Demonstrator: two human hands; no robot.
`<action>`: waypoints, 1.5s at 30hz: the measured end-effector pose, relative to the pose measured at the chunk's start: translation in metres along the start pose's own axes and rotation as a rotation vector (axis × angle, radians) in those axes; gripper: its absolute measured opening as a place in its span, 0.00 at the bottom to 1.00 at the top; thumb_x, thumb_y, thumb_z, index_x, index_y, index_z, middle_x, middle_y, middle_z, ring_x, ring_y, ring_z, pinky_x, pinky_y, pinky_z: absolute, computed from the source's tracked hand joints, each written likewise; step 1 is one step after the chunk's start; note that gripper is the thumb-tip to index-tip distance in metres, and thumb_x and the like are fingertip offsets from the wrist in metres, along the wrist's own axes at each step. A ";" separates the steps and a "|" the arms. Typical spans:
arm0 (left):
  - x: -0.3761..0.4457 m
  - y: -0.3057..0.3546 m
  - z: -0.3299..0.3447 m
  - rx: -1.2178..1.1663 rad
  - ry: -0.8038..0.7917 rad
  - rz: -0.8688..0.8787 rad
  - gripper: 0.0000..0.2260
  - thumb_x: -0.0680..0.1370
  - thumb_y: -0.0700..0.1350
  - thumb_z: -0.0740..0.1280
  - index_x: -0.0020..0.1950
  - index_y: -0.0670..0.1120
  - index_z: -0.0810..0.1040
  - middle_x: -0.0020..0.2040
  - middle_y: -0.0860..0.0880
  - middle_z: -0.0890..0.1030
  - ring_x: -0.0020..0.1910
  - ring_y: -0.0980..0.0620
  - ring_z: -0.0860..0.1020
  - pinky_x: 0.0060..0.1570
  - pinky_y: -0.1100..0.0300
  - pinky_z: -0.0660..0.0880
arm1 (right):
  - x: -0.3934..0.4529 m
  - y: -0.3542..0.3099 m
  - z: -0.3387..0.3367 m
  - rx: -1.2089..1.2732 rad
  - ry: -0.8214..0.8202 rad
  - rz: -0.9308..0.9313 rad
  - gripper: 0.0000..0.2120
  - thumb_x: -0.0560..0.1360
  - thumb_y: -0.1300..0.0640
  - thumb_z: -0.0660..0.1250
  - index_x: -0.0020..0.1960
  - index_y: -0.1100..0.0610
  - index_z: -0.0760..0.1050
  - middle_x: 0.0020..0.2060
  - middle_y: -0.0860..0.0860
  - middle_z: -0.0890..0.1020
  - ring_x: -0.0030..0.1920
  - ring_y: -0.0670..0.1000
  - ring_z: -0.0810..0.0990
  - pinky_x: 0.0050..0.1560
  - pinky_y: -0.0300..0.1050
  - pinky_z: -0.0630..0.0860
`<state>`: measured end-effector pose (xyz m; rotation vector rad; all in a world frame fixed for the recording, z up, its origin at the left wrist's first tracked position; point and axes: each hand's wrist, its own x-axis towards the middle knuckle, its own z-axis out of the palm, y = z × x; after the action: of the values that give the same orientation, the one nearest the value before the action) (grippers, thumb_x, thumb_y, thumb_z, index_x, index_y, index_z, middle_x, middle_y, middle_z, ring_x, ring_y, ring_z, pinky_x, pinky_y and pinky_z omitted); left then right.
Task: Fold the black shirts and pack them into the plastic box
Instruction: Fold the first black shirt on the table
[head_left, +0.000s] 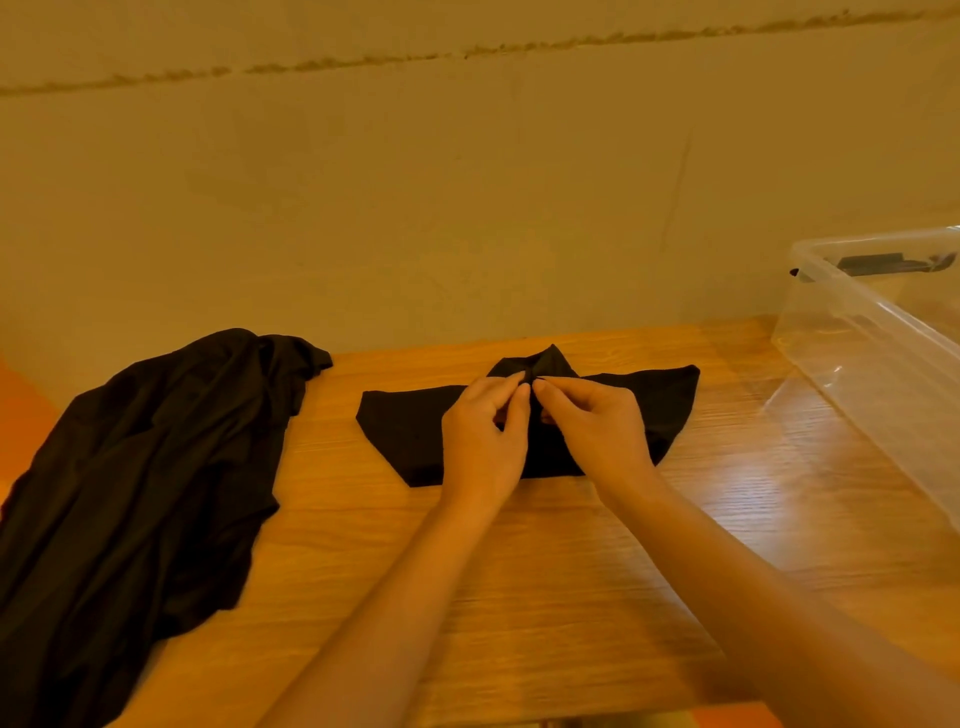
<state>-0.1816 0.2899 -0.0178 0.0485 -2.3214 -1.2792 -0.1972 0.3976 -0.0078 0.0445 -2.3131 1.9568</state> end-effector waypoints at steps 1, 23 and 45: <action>-0.001 0.000 0.000 0.013 0.014 0.017 0.12 0.80 0.44 0.64 0.63 0.46 0.79 0.56 0.55 0.78 0.53 0.65 0.73 0.52 0.77 0.69 | -0.001 0.000 0.001 0.001 -0.004 -0.007 0.08 0.76 0.54 0.67 0.54 0.49 0.82 0.42 0.40 0.84 0.47 0.40 0.82 0.48 0.35 0.77; -0.031 0.011 0.009 -0.265 -0.103 -0.281 0.12 0.81 0.48 0.62 0.55 0.68 0.73 0.57 0.70 0.68 0.63 0.64 0.63 0.69 0.49 0.64 | -0.011 -0.001 -0.011 0.301 -0.075 0.202 0.08 0.73 0.58 0.70 0.52 0.55 0.83 0.43 0.50 0.86 0.45 0.46 0.84 0.46 0.40 0.81; 0.172 -0.032 0.059 0.576 -0.690 -0.195 0.06 0.73 0.42 0.72 0.48 0.45 0.82 0.51 0.47 0.81 0.51 0.49 0.79 0.54 0.52 0.78 | -0.017 0.016 -0.002 0.013 -0.164 -0.121 0.09 0.73 0.58 0.70 0.51 0.47 0.80 0.41 0.41 0.84 0.45 0.37 0.82 0.44 0.29 0.76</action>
<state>-0.3652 0.2737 -0.0018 0.0257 -3.2930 -0.7192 -0.1818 0.4011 -0.0252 0.3495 -2.3330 1.9766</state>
